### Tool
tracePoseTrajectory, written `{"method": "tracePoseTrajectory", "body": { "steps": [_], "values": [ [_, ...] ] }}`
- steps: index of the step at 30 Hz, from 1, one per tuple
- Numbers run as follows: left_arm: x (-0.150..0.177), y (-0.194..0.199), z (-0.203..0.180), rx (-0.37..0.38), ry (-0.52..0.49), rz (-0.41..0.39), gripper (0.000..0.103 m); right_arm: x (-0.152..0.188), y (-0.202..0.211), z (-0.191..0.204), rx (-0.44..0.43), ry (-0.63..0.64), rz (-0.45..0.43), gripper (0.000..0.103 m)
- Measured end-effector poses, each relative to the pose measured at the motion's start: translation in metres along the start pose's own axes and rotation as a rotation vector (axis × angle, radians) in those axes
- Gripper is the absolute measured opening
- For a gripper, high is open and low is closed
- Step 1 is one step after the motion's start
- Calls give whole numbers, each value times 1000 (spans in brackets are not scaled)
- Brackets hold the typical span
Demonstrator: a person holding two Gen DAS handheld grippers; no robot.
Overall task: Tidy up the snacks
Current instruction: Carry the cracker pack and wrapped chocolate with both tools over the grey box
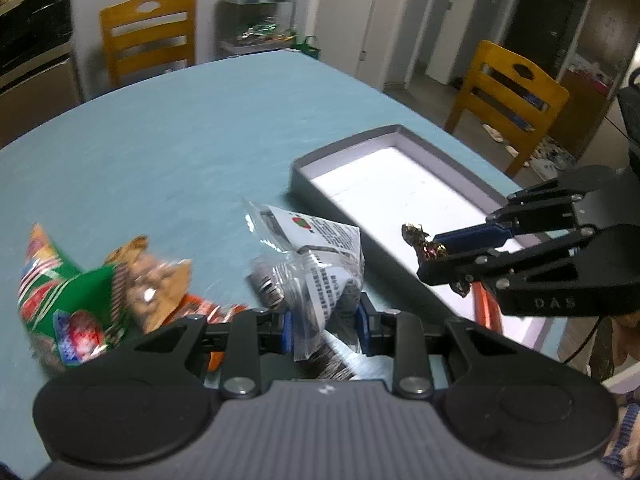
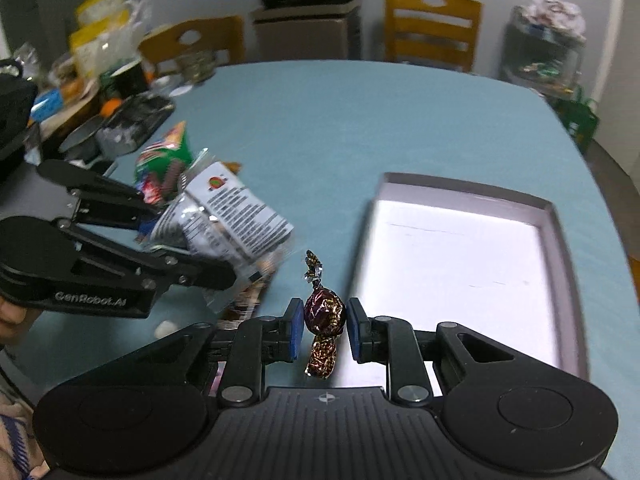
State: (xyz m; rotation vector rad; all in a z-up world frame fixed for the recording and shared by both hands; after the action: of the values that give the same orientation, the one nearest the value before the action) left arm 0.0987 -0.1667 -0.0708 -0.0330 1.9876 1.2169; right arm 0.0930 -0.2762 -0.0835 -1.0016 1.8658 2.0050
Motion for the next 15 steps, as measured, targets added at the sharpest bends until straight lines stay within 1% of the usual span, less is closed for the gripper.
{"method": "tracePoseTrajectory", "body": {
  "steps": [6, 15],
  "values": [
    [-13, -14, -23, 54, -53, 4, 26, 13, 3, -31, 64, -67, 11, 25],
    [-25, -39, -57, 134, -118, 24, 26, 36, 11, -60, 130, -122, 31, 25]
  ]
}}
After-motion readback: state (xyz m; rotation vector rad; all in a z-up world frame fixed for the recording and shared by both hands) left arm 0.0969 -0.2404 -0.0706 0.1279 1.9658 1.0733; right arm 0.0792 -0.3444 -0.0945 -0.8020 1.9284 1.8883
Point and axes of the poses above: each gripper's, at about its wrist camera, not at the fingertips, and y roughly against the way its jaws point, z to its left, x to its underside, the point moved 10 cm from there along -y, roughly the way its jaws point, and after that the axes turned 6 degrees about x, right-handed, at the moved point
